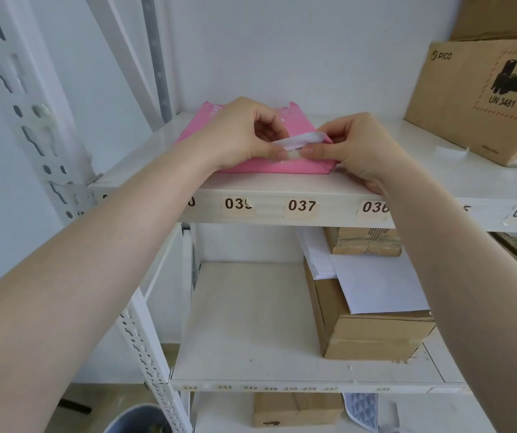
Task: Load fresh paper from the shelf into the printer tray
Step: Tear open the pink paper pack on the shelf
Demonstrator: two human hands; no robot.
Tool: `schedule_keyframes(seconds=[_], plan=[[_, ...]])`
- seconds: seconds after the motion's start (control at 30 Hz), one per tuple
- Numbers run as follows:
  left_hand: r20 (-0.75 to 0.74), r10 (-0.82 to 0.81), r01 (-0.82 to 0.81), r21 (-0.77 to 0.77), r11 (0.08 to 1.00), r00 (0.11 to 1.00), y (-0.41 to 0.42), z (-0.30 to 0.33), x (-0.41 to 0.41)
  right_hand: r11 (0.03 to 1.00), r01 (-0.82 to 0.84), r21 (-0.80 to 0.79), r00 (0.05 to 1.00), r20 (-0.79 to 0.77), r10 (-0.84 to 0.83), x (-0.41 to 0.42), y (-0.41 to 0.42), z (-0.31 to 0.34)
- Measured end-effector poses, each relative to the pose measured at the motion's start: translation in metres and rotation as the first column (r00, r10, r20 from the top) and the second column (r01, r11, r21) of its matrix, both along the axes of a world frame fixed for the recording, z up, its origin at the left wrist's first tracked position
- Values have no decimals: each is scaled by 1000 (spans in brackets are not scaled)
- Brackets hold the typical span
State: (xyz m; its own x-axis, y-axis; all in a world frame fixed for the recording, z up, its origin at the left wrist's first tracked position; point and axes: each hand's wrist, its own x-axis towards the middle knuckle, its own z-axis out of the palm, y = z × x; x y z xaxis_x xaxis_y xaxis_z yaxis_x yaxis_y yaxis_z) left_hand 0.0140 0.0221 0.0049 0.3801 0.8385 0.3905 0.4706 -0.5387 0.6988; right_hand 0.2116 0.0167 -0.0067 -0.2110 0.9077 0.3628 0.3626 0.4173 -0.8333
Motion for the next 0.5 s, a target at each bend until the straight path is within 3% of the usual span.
schedule_keyframes(seconds=[0.1,0.27,0.37,0.5], plan=[[4,21,-21,-7,1000,1000,-3,1,-10,999,-12,-32,999,-32,11,0,0,0],[-164,173,-146,167,975,971,-12,0,-25,999,-40,1,998,45,40,-3,0,1],[-259,160,-107,209,972,953,-18,-2,-35,999,-29,31,990,138,25,-10,0,0],[-304,167,-83,269,959,938,-19,-5,-42,1000,-6,24,994,108,4,-10,4,-2]])
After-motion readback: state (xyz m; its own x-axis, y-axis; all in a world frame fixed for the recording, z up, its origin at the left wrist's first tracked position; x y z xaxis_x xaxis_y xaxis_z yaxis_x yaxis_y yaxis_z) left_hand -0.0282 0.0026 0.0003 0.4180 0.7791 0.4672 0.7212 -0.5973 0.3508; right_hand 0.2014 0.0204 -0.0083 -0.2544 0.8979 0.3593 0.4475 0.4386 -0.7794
